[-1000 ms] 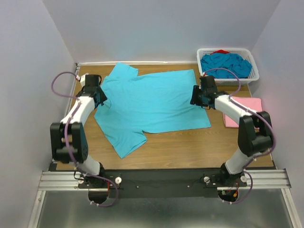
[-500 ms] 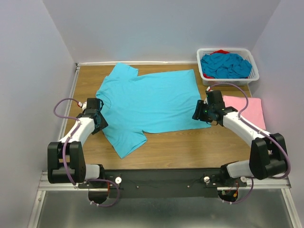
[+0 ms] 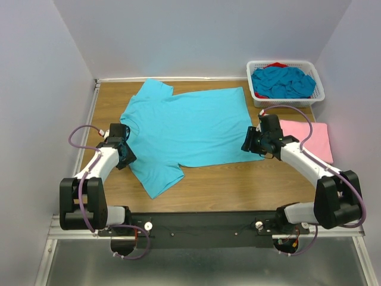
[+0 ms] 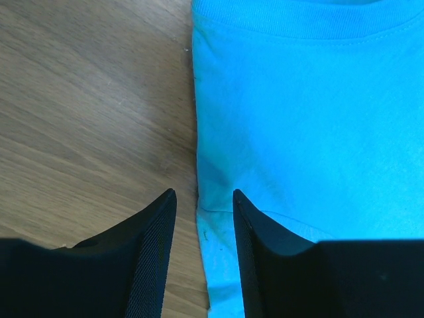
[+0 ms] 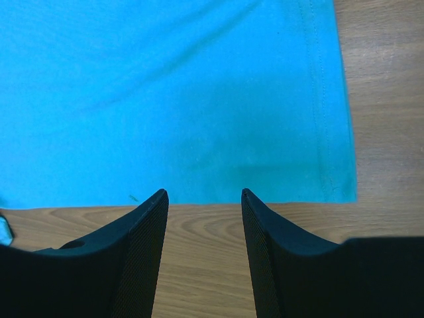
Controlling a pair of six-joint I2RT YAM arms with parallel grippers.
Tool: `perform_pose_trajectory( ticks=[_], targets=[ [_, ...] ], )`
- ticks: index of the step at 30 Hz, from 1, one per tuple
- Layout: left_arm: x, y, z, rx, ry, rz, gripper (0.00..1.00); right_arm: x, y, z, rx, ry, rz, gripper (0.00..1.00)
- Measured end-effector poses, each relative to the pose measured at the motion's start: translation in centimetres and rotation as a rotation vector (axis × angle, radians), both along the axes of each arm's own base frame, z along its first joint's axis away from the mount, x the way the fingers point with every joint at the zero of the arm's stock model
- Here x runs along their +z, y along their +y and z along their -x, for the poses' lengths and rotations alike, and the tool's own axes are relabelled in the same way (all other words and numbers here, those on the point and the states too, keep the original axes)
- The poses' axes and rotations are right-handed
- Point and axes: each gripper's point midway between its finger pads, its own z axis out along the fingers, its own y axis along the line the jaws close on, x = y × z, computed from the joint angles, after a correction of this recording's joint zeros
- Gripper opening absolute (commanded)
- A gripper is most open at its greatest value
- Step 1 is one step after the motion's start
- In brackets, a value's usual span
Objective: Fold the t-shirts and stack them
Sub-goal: Flatten the tshirt out
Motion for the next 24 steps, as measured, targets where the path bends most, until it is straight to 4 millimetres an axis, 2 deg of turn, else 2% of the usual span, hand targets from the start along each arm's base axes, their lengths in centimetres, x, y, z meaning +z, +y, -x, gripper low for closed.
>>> perform_pose_trajectory(
  ticks=[7, 13, 18, 24],
  targets=[
    [-0.3, -0.7, 0.4, -0.013, 0.02, 0.006, 0.45, 0.5, 0.0, 0.0, -0.006, -0.016, -0.009, 0.56],
    [-1.7, -1.0, 0.8, -0.019, 0.077, 0.014, 0.43, 0.4, 0.0, 0.1, -0.007, -0.013, -0.007, 0.56],
    [-1.7, -1.1, 0.7, -0.012, 0.075, 0.017, 0.41, 0.3, -0.2, 0.1, -0.011, -0.012, -0.002, 0.56],
    [-1.7, -1.0, 0.7, 0.003, 0.073, 0.018, 0.49, 0.3, -0.2, 0.1, -0.014, -0.014, 0.001, 0.56]
  ],
)
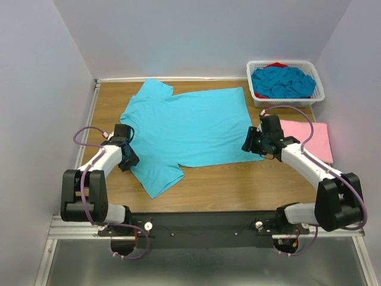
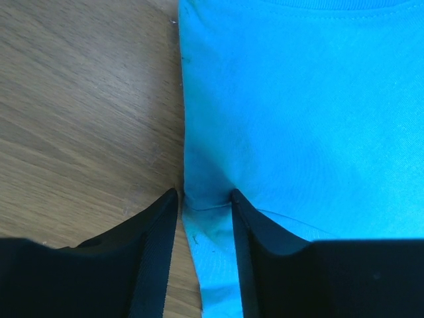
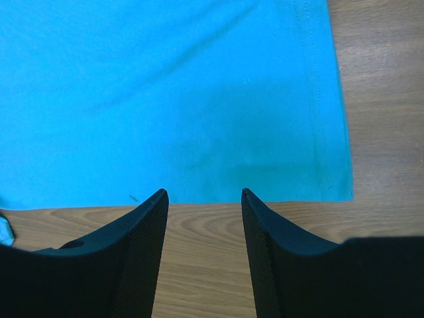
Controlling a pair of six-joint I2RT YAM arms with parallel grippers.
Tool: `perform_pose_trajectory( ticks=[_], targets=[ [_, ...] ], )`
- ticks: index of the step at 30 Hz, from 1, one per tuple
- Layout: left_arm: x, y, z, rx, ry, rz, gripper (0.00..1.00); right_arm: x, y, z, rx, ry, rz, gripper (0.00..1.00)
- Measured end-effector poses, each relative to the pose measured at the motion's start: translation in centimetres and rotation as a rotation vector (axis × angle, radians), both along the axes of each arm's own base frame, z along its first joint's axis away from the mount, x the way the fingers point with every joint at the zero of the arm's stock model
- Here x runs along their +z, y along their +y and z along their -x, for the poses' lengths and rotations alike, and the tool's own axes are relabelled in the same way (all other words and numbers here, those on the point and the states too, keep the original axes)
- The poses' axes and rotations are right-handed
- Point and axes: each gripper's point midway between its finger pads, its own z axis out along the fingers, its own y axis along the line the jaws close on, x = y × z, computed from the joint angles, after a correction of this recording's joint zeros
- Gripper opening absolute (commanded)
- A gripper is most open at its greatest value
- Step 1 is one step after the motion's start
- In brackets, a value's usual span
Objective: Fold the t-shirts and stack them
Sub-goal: Flatten the tshirt out, then fold the tshirt
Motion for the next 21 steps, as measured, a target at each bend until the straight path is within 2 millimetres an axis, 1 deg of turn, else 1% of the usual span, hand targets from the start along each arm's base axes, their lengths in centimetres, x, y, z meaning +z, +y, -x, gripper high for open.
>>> perform_pose_trajectory(
  ticks=[4, 7, 10, 12, 15, 21],
  targets=[
    [0.3, 0.2, 0.3, 0.02, 0.0, -0.005, 0.5, 0.1, -0.1, 0.1, -0.001, -0.004, 0.001, 0.56],
    [1.4, 0.3, 0.3, 0.04, -0.035, -0.007, 0.5, 0.3, -0.1, 0.1, -0.002, -0.01, -0.001, 0.56],
    [2.8, 0.5, 0.1, 0.06, -0.086, -0.012, 0.46, 0.4, -0.1, 0.1, -0.002, -0.016, -0.002, 0.56],
    [3.0, 0.6, 0.0, 0.067, -0.095, -0.019, 0.44, 0.5, -0.1, 0.1, -0.001, -0.018, -0.002, 0.56],
    [2.6, 0.7, 0.1, 0.068, -0.077, -0.022, 0.42, 0.5, -0.1, 0.1, -0.001, -0.018, -0.002, 0.56],
    [0.8, 0.7, 0.5, 0.065, -0.005, -0.027, 0.41, 0.3, -0.1, 0.3, -0.001, -0.013, -0.001, 0.56]
  ],
)
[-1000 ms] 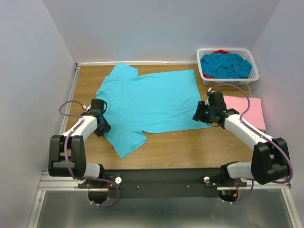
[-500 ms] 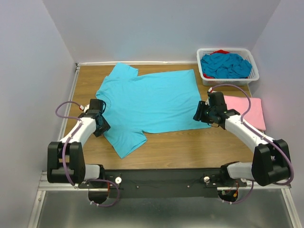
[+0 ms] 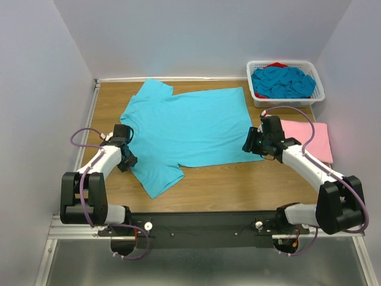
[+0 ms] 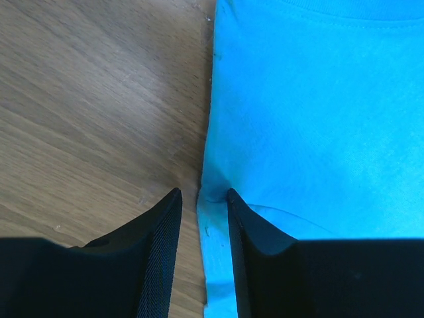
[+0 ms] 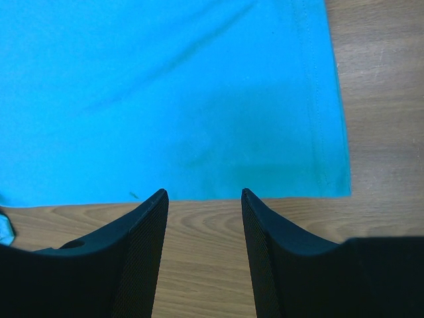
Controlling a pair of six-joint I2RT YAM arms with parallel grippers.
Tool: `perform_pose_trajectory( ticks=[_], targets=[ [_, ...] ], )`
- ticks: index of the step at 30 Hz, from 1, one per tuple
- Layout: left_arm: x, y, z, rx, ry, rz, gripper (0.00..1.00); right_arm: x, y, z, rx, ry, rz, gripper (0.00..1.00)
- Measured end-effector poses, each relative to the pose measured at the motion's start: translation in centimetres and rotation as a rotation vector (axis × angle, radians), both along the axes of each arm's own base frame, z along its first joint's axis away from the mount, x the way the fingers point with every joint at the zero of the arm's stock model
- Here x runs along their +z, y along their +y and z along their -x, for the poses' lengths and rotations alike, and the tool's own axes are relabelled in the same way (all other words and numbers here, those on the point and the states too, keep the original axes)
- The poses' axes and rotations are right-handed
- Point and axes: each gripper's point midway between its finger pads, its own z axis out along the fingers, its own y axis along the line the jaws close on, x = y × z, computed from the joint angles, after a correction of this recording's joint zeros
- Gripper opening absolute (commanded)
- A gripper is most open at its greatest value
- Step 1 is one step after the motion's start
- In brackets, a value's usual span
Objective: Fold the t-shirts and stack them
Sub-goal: Fold the tshirt
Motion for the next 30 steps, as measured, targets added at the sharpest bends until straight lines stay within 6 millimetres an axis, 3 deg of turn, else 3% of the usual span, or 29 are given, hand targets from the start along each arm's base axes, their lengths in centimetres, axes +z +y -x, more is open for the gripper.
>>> perform_pose_trajectory(
  ticks=[9, 21, 30],
  targets=[
    [-0.9, 0.1, -0.3, -0.012, 0.018, -0.007, 0.37, -0.1, 0.0, 0.1, 0.0, 0.002, 0.001, 0.56],
    [-0.8, 0.1, -0.7, -0.021, 0.016, -0.014, 0.0, 0.4, -1.4, 0.3, -0.055, -0.009, 0.047, 0.56],
    [-0.5, 0.3, -0.1, -0.046, 0.047, -0.026, 0.0, -1.0, -4.3, 2.2, -0.156, 0.098, 0.091, 0.56]
  ],
)
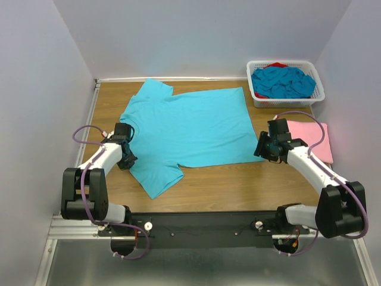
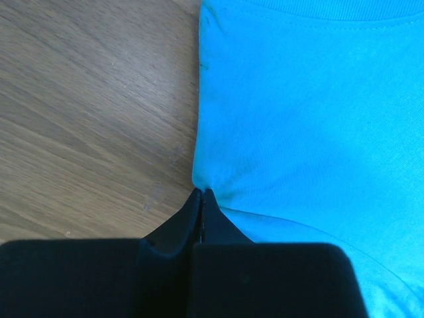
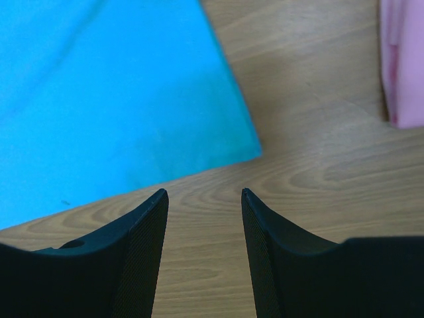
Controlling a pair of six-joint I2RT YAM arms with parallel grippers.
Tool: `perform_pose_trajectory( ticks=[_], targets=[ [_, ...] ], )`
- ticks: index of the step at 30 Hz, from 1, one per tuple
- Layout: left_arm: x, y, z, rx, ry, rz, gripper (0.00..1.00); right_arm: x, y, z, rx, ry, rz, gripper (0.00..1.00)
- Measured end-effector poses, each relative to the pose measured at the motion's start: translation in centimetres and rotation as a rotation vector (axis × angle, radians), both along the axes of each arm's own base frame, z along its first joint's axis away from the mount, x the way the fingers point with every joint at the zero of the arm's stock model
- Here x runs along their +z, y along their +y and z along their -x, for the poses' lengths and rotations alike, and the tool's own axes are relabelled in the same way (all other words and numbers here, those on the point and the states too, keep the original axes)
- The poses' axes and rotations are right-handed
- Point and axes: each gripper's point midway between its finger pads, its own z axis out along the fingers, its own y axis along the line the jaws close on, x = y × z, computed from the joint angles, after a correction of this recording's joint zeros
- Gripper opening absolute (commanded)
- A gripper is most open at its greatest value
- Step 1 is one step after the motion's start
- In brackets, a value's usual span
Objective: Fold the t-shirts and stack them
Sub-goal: Fold the tshirt
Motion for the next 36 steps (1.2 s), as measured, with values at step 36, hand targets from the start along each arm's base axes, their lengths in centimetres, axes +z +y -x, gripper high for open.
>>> perform_pose_trajectory(
  ticks=[36],
  targets=[
    [0.7, 0.2, 0.2, -0.042, -0.006, -0.014, 0.0, -5.1, -3.3, -0.1, -0.176, 0.147, 0.003, 0.38]
  ],
)
